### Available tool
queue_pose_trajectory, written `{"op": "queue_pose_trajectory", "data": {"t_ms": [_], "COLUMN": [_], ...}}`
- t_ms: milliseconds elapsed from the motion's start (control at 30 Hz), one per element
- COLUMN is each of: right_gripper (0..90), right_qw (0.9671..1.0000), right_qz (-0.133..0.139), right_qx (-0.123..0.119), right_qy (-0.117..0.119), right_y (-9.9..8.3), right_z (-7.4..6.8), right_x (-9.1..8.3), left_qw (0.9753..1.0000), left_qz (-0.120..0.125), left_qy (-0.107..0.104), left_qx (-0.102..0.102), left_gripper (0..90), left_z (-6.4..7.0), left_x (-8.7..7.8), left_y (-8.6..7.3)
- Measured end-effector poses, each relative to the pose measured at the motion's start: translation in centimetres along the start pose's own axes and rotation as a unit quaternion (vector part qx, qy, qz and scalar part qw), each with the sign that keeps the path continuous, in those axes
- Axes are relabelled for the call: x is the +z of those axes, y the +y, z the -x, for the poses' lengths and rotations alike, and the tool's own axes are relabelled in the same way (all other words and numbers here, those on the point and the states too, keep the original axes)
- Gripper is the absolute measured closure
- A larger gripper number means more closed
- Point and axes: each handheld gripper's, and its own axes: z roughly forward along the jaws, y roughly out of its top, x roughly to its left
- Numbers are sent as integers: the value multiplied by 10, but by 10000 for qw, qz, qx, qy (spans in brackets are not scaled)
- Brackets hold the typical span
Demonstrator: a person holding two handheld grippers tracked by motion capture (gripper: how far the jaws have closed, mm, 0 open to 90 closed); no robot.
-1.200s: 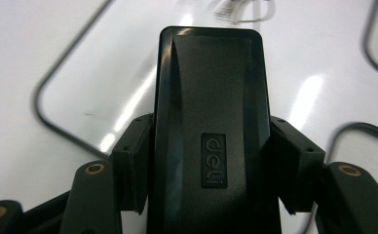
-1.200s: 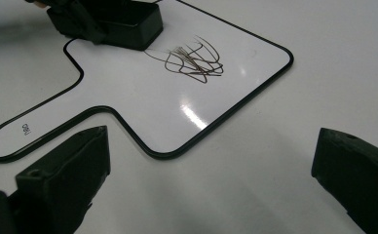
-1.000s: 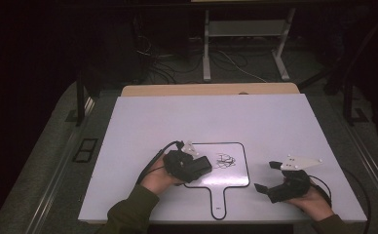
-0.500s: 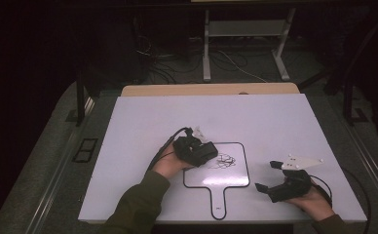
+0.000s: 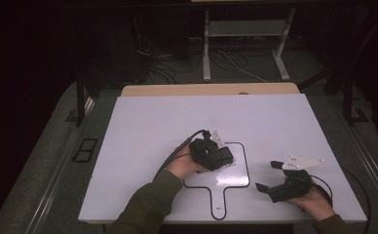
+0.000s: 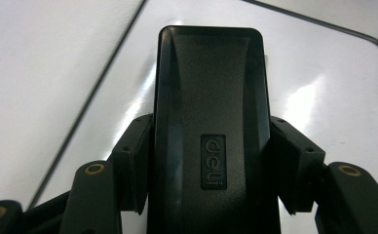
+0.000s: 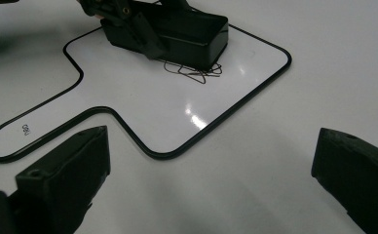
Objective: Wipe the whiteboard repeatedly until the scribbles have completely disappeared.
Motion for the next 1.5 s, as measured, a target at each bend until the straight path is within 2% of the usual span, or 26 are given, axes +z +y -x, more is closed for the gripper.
{"op": "queue_pose_trajectory", "data": {"t_ms": [100, 133, 233, 300, 333, 367, 400, 467, 533, 567, 733, 800, 833, 867, 1067, 1167, 1200, 1267, 1300, 1333, 1367, 1400, 1500], "right_gripper": [0, 0, 0, 0, 0, 0, 0, 0, 0, 0, 0, 0, 0, 0, 0, 0, 0, 0, 0, 0, 0, 0, 0], "right_qw": [10000, 10000, 10000, 10000, 10000, 10000, 10000, 10000, 10000, 10000, 10000, 10000, 10000, 10000, 10000, 10000, 10000, 10000, 10000, 10000, 10000, 10000, 10000], "right_qz": [2, 2, 6, 12, 14, 9, 12, 9, -11, -14, -4, -2, -2, 2, 15, 14, 15, 12, 6, 3, -1, 3, -3], "right_qx": [-3, -5, 0, 10, 16, 19, 21, 23, 28, 22, 1, -3, -3, -7, 3, 15, 15, 19, 28, 29, 27, 11, -1], "right_qy": [5, 3, -7, -8, -2, -3, 2, 6, 8, 3, 11, 14, 13, 12, -1, 14, 13, 15, 20, 19, 15, 15, 22], "right_y": [0, 0, 0, 0, 0, 0, 0, 0, 0, 0, 0, 0, 0, 0, 0, 0, 0, -1, -1, 0, 0, 0, 0], "right_z": [0, 0, 0, 0, 0, 1, 1, 1, 1, 1, -1, 0, 0, 0, 0, 1, 1, 1, 1, 1, 1, 0, 0], "right_x": [0, 0, -1, -1, -1, -1, -1, -1, 0, 0, 0, 0, 0, 0, -1, -1, -1, -1, -1, -1, -1, -1, -1], "left_qw": [10000, 10000, 9999, 9994, 9994, 9992, 9991, 9996, 9998, 9999, 9998, 9997, 9996, 9998, 9998, 9995, 9996, 9999, 9999, 9999, 9997, 9995, 9992], "left_qz": [-26, 4, -14, 2, -29, -21, -22, -38, -55, -75, -51, -56, -75, -31, -74, -13, -40, -46, -147, -100, -160, -192, -145], "left_qy": [-44, -45, 132, 232, 266, 236, 225, 224, 100, 79, -135, -136, -162, -174, 98, 74, 97, 12, -32, -48, -80, -142, -222], "left_qx": [24, -27, -89, -238, -207, -321, -346, -184, -177, -36, 141, 200, 212, 126, -170, -303, -268, -159, -38, -32, 140, 220, 299], "left_gripper": [391, 391, 391, 391, 391, 391, 391, 391, 391, 391, 391, 391, 391, 391, 391, 391, 391, 391, 391, 391, 391, 391, 391], "left_z": [-1, -3, -14, -20, -24, -25, -25, -24, -17, -14, 6, 10, 9, 6, -21, -27, -26, -21, -17, -11, -7, -2, 11], "left_x": [0, 1, 1, 1, 0, 0, 0, 1, 2, 3, 6, 8, 8, 9, 9, 11, 11, 12, 11, 13, 13, 14, 17], "left_y": [1, 1, 1, 0, 1, 0, 0, 2, 3, 5, 10, 13, 13, 13, 14, 15, 16, 18, 19, 21, 23, 24, 28]}}
